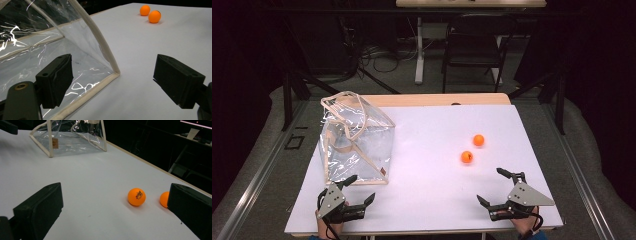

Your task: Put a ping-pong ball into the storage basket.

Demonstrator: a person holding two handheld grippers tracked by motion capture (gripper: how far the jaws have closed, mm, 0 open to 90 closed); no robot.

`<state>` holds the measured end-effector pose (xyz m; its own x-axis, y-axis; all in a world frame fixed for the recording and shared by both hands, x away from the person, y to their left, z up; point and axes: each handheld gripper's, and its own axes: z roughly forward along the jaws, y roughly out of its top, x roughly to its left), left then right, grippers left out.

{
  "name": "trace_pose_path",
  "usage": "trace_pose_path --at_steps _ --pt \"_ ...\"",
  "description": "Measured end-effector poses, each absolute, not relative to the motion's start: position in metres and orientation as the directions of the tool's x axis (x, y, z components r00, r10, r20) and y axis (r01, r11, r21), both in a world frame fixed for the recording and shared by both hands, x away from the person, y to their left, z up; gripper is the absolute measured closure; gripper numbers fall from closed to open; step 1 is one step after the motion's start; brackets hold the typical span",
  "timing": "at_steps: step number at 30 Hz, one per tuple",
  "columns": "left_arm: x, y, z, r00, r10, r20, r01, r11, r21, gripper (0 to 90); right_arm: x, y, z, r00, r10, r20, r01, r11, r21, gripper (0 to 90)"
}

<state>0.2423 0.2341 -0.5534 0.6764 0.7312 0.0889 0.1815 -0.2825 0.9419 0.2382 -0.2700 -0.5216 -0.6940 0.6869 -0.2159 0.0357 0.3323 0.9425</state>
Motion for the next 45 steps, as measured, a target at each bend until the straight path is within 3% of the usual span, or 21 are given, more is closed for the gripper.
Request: trace_pose_path --at_steps 25,45 --pt "0.24 0.233 -0.554 0.681 0.726 0.096 0.175 -0.289 0.941 15.8 0.246 -0.267 -0.516 -0.672 0.711 -0.208 0.09 0.357 0.93 0.0" --pt "0.242 0.231 -0.555 0.678 0.728 0.103 0.17 -0.291 0.941 15.8 0.281 -0.26 -0.514 -0.674 0.721 -0.158 0.195 0.381 0.904 0.0"
